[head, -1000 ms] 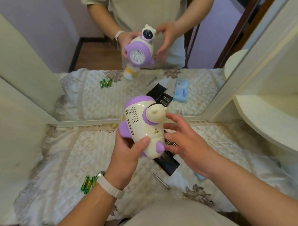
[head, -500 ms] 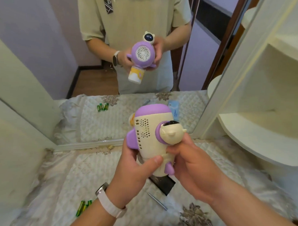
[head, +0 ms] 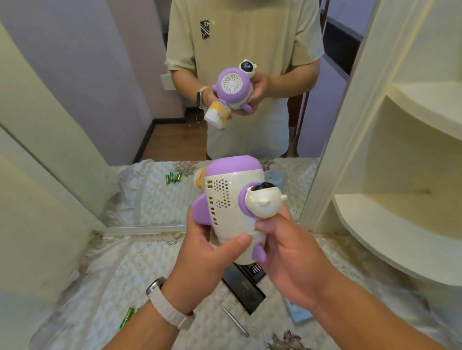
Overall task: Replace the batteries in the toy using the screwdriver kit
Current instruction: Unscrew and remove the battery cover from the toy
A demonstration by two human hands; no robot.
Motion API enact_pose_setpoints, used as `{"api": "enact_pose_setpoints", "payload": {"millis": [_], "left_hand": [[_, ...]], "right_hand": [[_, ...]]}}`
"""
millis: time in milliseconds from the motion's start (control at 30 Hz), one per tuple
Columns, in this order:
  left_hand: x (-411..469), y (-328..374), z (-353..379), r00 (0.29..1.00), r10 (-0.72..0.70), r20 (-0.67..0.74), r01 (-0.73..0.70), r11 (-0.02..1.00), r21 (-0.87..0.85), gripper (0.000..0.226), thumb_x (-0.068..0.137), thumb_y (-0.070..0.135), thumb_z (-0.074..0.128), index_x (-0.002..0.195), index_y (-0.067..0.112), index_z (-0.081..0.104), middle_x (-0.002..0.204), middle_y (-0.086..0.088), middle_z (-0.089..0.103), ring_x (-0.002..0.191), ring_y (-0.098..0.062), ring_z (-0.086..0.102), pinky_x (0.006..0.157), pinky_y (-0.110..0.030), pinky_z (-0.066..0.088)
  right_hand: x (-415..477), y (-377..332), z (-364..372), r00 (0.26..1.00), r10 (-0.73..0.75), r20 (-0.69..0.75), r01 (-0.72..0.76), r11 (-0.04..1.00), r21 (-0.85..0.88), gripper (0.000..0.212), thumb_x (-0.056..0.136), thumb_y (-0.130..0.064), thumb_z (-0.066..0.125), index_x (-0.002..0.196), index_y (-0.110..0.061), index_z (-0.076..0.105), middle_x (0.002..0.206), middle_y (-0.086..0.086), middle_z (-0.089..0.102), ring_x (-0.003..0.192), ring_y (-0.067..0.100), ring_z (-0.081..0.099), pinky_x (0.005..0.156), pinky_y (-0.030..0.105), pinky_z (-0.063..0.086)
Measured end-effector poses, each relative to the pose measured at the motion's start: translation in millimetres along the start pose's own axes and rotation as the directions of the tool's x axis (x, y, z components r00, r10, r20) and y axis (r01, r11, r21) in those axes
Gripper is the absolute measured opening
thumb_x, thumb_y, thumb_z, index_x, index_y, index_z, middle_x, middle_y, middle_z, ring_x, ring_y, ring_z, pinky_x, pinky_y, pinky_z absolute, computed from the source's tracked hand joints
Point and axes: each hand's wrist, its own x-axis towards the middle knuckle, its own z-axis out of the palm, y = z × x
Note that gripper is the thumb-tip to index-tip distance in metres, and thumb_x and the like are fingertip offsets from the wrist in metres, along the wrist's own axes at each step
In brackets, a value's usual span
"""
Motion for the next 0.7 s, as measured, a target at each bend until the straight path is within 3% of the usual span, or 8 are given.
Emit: {"api": "enact_pose_setpoints", "payload": {"millis": [67, 200, 333, 433, 500, 567, 600, 700], "left_hand": [[1, 1, 6, 1.000, -0.017, 0.004, 0.017, 1.000, 0.001, 0.085, 0.068, 0.022, 0.082, 0.134, -0.009, 0.038, 0.123, -0.033, 0.059, 0.113, -0.049, 0.059, 0.095, -0.064, 0.049], [-1, 0, 15, 1.000, -0.015, -0.001, 0.015, 0.999, 0.037, 0.084, 0.067, 0.024, 0.083, 0.132, -0.007, 0.040, 0.122, -0.030, 0.060, 0.110, -0.046, 0.061, 0.090, -0.051, 0.056], [1, -3, 27, 1.000, -0.029, -0.002, 0.029, 0.997, 0.067, 0.084, 0.069, 0.025, 0.084, 0.133, -0.007, 0.040, 0.120, -0.032, 0.060, 0.110, -0.049, 0.060, 0.090, -0.055, 0.055], [0, -6, 37, 0.999, -0.020, -0.027, 0.022, 0.995, 0.102, 0.083, 0.064, 0.027, 0.083, 0.132, 0.001, 0.041, 0.124, -0.019, 0.062, 0.113, -0.026, 0.064, 0.087, -0.034, 0.055], [0, -9, 43, 1.000, -0.008, -0.022, 0.011, 0.993, 0.115, 0.083, 0.062, 0.028, 0.082, 0.129, 0.003, 0.040, 0.124, -0.015, 0.062, 0.108, -0.012, 0.065, 0.084, -0.023, 0.053], [1, -13, 47, 1.000, -0.021, -0.001, 0.021, 0.993, 0.119, 0.085, 0.062, 0.028, 0.083, 0.130, 0.001, 0.039, 0.124, -0.016, 0.061, 0.107, -0.011, 0.065, 0.083, -0.021, 0.052], [2, -16, 49, 1.000, -0.028, 0.003, 0.027, 0.993, 0.117, 0.085, 0.062, 0.028, 0.083, 0.130, 0.001, 0.039, 0.125, -0.015, 0.062, 0.108, -0.011, 0.065, 0.083, -0.021, 0.052], [4, -24, 51, 0.999, -0.043, 0.005, 0.041, 0.990, 0.134, 0.083, 0.062, 0.030, 0.082, 0.129, 0.006, 0.041, 0.123, -0.009, 0.063, 0.109, -0.007, 0.064, 0.084, -0.019, 0.051]], "right_hand": [[-5, -5, -7, 1.000, -0.006, 0.015, 0.006, 1.000, -0.020, 0.052, 0.092, 0.005, 0.034, 0.134, -0.022, 0.049, 0.121, 0.011, 0.065, 0.072, 0.008, 0.065, 0.048, 0.017, 0.048], [-10, -11, -18, 1.000, -0.008, 0.030, 0.008, 1.000, 0.003, 0.052, 0.084, -0.003, 0.043, 0.133, -0.022, 0.050, 0.124, 0.011, 0.064, 0.066, 0.006, 0.064, 0.050, 0.017, 0.047], [-11, -14, -28, 0.999, 0.025, 0.025, -0.027, 0.995, 0.091, 0.053, 0.078, -0.008, 0.047, 0.128, -0.022, 0.054, 0.122, 0.011, 0.066, 0.058, 0.011, 0.057, 0.053, 0.020, 0.046], [-10, -15, -40, 0.997, 0.072, 0.005, -0.072, 0.988, 0.139, 0.054, 0.078, -0.010, 0.049, 0.132, -0.019, 0.053, 0.130, 0.017, 0.060, 0.093, 0.038, 0.061, 0.091, 0.040, 0.043], [-9, -15, -49, 0.992, 0.125, 0.000, -0.123, 0.979, 0.164, 0.061, 0.078, -0.010, 0.051, 0.138, -0.017, 0.046, 0.138, 0.019, 0.054, 0.131, 0.050, 0.038, 0.102, 0.050, 0.028], [-9, -16, -56, 0.987, 0.163, 0.013, -0.163, 0.971, 0.178, 0.066, 0.077, -0.011, 0.053, 0.142, -0.016, 0.042, 0.140, 0.019, 0.051, 0.103, 0.040, 0.033, 0.098, 0.048, 0.023], [-9, -16, -59, 0.984, 0.178, 0.019, -0.178, 0.965, 0.192, 0.067, 0.076, -0.010, 0.052, 0.142, -0.015, 0.042, 0.140, 0.019, 0.052, 0.120, 0.056, 0.036, 0.097, 0.047, 0.024], [-6, -15, -68, 0.983, 0.179, 0.042, -0.184, 0.956, 0.227, 0.068, 0.074, -0.009, 0.053, 0.141, -0.014, 0.043, 0.137, 0.020, 0.055, 0.117, 0.048, 0.044, 0.096, 0.044, 0.033]]}}
